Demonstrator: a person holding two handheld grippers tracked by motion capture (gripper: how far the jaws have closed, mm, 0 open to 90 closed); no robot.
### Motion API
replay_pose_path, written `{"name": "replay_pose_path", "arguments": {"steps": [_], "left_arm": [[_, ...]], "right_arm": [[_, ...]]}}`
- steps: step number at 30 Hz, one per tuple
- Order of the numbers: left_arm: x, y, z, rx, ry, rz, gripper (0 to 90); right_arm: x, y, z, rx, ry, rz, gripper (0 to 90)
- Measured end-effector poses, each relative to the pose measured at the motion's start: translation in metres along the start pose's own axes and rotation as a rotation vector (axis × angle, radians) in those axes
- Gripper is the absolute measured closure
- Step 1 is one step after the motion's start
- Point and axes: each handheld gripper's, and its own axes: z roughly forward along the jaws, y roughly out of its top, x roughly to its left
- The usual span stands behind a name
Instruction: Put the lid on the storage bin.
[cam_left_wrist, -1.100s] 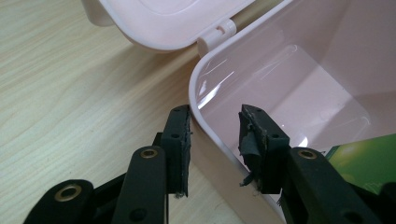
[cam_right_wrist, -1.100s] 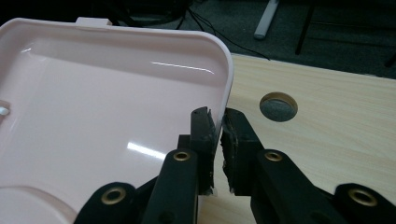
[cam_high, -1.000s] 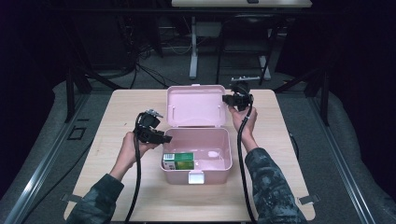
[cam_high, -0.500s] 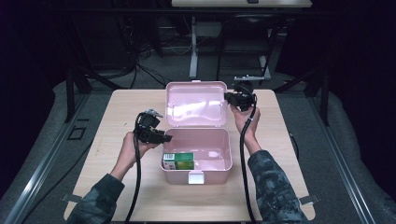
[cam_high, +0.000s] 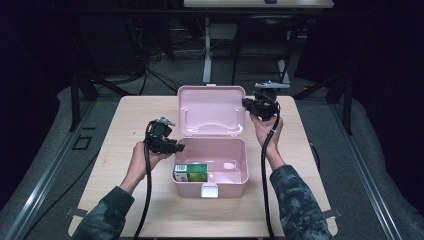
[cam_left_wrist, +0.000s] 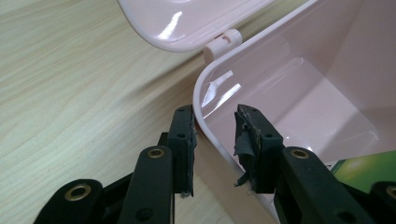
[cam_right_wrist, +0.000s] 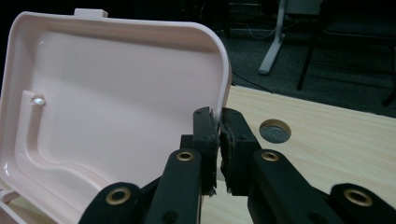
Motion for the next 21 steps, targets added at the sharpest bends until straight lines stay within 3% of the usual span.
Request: {"name": "replay_pose_path", "arguments": {"steps": [21], "left_arm": [[-0.003, 0.0, 0.001, -0.005, 0.029, -0.018, 69.9]], "right_arm": [[0.005, 0.0, -0.023, -0.044, 0.04, -0.072, 85.4]]}}
